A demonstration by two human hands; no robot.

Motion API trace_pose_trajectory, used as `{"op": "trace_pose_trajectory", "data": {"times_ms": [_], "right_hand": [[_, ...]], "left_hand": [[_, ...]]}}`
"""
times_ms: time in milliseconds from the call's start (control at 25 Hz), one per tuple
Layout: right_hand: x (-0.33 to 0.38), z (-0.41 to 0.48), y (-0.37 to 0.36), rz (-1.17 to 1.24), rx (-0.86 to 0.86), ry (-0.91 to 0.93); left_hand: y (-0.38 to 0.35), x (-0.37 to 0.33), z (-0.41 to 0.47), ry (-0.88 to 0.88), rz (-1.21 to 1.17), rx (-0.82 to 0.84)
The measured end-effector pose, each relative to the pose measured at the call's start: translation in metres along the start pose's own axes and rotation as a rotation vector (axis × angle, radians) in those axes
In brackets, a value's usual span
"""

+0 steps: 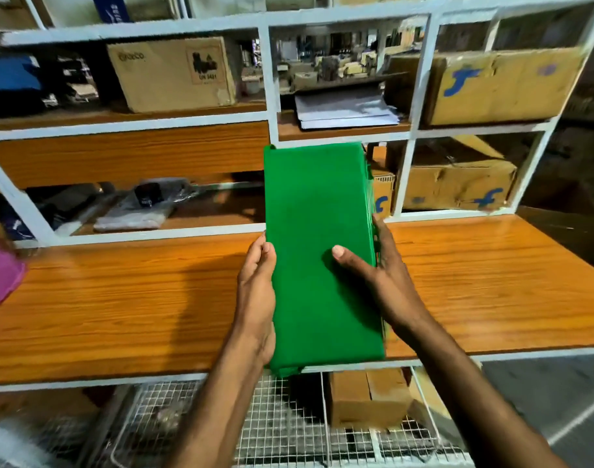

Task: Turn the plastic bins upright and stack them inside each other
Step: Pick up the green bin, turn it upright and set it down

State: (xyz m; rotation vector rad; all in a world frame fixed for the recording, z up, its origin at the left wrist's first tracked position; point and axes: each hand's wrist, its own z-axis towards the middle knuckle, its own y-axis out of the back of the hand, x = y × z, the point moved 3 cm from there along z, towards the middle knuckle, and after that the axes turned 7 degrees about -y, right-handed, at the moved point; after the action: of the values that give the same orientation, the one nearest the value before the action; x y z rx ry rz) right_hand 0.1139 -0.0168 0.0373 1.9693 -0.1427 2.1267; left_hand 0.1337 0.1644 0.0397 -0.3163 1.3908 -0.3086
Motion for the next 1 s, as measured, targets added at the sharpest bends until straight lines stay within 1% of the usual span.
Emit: {"op": "trace_pose_trajectory", "data": {"times_ms": [40, 120, 200, 320, 400, 440, 480, 560, 600, 640, 720, 760, 840, 880, 1000], "right_hand": [[-0.007, 0.009, 0.025, 0.183, 0.002, 0.002], [-0.020, 0.025, 0.075, 0.484, 0.030, -0.064], [-0.035, 0.035, 0.118, 0.628, 0.054, -0.163], [-0.057, 0.044, 0.173, 0.763, 0.131, -0.317], [-0.064, 0.053, 0.199, 0.783, 0.114, -0.329], [-0.064, 0.059, 0.211, 0.739, 0.056, -0.299], [-0.060, 0.064, 0.222, 0.617, -0.050, -0.250], [-0.051, 0.072, 0.241, 0.197, -0.240, -0.124], [-0.047, 0.073, 0.246, 0.010, -0.261, -0.094], [-0.040, 0.070, 0.248, -0.162, -0.228, -0.094], [-0.029, 0.063, 0.247, -0.415, -0.082, -0.172], [-0.025, 0.060, 0.248, -0.438, -0.018, -0.232], [-0.020, 0.060, 0.257, -0.350, 0.085, -0.313], [-0.021, 0.060, 0.263, -0.290, 0.123, -0.341], [-0.026, 0.058, 0.273, -0.063, 0.160, -0.375]], "left_hand": [[-0.027, 0.007, -0.003, 0.017, -0.049, 0.045], [-0.087, 0.022, -0.006, 0.054, -0.101, 0.135], [-0.140, 0.031, -0.006, 0.062, -0.039, 0.225], [-0.219, 0.047, -0.005, 0.041, 0.153, 0.353], [-0.254, 0.056, -0.004, 0.046, 0.230, 0.373], [-0.265, 0.060, -0.003, 0.037, 0.239, 0.359], [-0.273, 0.065, 0.000, 0.029, 0.251, 0.338], [-0.282, 0.081, 0.009, 0.012, 0.297, 0.300], [-0.286, 0.089, 0.012, 0.004, 0.314, 0.280], [-0.288, 0.098, 0.015, 0.005, 0.316, 0.257], [-0.296, 0.111, 0.017, 0.038, 0.286, 0.251], [-0.298, 0.114, 0.018, 0.068, 0.257, 0.273], [-0.303, 0.113, 0.017, 0.161, 0.198, 0.345], [-0.305, 0.111, 0.017, 0.215, 0.167, 0.409], [-0.309, 0.105, 0.016, 0.348, 0.061, 0.612]]}}
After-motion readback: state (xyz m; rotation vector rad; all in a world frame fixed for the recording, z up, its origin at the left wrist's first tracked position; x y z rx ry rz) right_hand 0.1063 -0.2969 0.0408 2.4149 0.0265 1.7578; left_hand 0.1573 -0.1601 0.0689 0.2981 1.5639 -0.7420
